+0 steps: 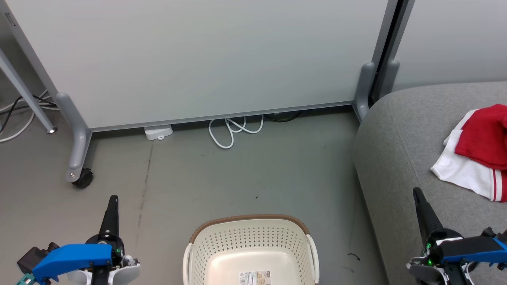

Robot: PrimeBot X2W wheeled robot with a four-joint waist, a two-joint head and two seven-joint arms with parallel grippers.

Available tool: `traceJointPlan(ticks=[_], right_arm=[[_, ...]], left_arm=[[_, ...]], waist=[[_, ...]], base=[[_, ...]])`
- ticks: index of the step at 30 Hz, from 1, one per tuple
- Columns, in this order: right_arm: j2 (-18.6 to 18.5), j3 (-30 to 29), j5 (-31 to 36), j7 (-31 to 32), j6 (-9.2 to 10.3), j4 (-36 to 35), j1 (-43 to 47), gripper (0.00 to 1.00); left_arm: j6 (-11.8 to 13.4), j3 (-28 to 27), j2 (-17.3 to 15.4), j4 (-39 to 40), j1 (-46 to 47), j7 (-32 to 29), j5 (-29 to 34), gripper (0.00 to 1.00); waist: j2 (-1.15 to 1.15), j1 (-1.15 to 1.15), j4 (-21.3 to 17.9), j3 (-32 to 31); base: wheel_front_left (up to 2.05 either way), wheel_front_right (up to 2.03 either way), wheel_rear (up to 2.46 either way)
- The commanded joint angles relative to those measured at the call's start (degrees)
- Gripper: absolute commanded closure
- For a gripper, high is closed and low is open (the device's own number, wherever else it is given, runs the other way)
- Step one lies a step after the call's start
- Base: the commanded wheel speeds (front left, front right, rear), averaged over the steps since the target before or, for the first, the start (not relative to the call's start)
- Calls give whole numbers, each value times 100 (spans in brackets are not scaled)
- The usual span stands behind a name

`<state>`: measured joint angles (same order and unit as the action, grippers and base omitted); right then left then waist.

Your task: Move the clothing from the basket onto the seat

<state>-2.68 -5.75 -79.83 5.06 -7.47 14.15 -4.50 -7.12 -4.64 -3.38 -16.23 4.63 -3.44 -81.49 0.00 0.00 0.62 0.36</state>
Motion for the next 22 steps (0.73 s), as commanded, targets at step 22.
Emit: traceJointPlan(ticks=[22], right_arm=[[-33, -71, -1020, 134, -4, -22, -179, 100]], left_arm=[[-55, -169, 41, 200, 170, -264, -877, 100]], waist=[[0, 0, -47, -13]], base=[[0, 0, 0]])
